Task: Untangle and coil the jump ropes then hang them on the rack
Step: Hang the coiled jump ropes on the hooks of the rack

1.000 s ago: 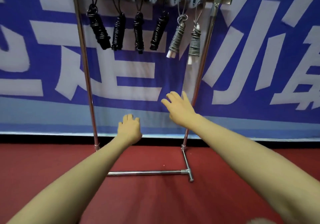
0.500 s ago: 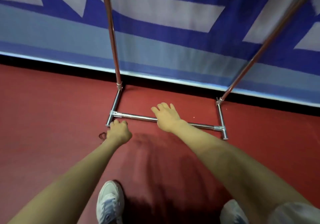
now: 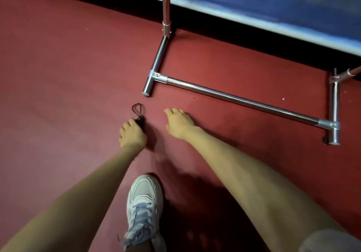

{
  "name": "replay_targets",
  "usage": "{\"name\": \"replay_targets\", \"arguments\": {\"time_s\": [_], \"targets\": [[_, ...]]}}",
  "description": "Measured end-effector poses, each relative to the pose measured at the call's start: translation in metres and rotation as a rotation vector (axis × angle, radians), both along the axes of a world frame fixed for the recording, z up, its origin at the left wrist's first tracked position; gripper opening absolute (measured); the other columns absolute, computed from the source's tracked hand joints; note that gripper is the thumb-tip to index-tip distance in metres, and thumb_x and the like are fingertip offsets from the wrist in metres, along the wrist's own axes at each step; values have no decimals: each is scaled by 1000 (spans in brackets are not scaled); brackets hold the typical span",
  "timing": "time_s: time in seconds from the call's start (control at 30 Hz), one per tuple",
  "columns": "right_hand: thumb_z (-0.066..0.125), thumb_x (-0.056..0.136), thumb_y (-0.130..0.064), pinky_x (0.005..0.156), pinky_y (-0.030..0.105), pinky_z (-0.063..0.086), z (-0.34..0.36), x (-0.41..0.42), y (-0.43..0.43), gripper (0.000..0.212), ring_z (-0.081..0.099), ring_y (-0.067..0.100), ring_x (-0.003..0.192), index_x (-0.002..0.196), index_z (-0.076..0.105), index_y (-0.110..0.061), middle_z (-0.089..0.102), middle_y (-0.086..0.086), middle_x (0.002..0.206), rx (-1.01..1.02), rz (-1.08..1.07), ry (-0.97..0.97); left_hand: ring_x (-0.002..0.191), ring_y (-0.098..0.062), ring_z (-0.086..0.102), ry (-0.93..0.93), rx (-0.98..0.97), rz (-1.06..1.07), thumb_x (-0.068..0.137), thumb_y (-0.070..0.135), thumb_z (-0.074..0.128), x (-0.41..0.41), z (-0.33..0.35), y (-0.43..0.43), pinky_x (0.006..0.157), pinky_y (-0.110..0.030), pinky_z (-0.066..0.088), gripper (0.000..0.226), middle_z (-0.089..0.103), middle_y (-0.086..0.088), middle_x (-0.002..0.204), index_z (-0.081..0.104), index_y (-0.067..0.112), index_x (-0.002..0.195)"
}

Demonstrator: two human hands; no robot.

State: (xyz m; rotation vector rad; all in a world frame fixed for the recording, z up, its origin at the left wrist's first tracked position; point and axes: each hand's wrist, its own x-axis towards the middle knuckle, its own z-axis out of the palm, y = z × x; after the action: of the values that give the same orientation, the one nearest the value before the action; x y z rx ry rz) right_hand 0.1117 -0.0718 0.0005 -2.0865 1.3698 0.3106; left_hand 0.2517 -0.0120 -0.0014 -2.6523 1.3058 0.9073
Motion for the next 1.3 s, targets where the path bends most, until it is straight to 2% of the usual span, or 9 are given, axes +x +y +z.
{"name": "replay_targets", "arguments": {"time_s": [0.2,0.4,0.53,0.63,0.73,0.9,1.0,1.1,1.3], "targets": [[45,100,-27,106,41,35,-21,13,-3,44,39,36,129,140,40,-8,46,19,139,60,-221,-135,118,-45,40,-22,-82,-53,93,2,47,-9,-13,1,94,-54,36,33,37,-23,130,39,-2,125],[49,99,-25,83,33,42,-7,-8,-8,28,58,33,107,118,54,-4,64,17,116,190,-664,-413,112,-41,44,164,-220,-210,89,8,55,-67,1,-6,89,-52,41,38,41,-20,125,43,1,124],[56,96,-18,73,21,36,17,-47,-9,22,58,21,95,114,60,-5,66,10,111,123,-790,-518,104,-39,49,316,-318,-228,84,9,62,-99,17,-11,88,-52,44,40,45,-18,118,47,3,120],[57,95,-14,63,21,36,43,-79,-9,15,56,18,85,105,62,-5,66,9,100,43,-821,-537,103,-37,51,394,-366,-246,81,9,66,-124,39,-13,87,-50,45,43,46,-16,117,49,5,121],[56,95,-16,75,28,44,81,-112,-9,9,63,23,87,99,62,-10,71,6,94,-76,-826,-532,106,-35,50,459,-425,-302,79,7,70,-155,72,-16,92,-46,42,46,46,-17,119,49,3,120],[57,95,-19,86,33,50,168,-172,-3,5,67,19,89,93,61,-16,73,-2,86,-259,-846,-554,107,-32,48,527,-553,-385,79,5,71,-212,146,-17,94,-36,38,46,45,-16,118,48,1,119],[59,92,-19,87,38,52,227,-211,3,13,69,17,88,81,55,-25,70,-8,76,-360,-880,-601,105,-32,49,572,-621,-481,80,6,69,-244,204,-17,93,-35,38,41,46,-15,115,49,0,116],[60,92,-20,88,39,51,295,-245,11,8,68,19,92,85,57,-22,73,-3,83,-481,-903,-630,109,-33,47,569,-716,-596,81,7,68,-274,269,-19,92,-32,36,41,49,-18,116,51,0,117],[62,91,-19,89,41,51,429,-292,40,12,68,18,91,81,56,-22,66,-9,73,-682,-892,-731,107,-31,50,603,-857,-678,86,10,63,-320,395,-4,88,-31,38,38,45,-14,120,48,4,120]]}}
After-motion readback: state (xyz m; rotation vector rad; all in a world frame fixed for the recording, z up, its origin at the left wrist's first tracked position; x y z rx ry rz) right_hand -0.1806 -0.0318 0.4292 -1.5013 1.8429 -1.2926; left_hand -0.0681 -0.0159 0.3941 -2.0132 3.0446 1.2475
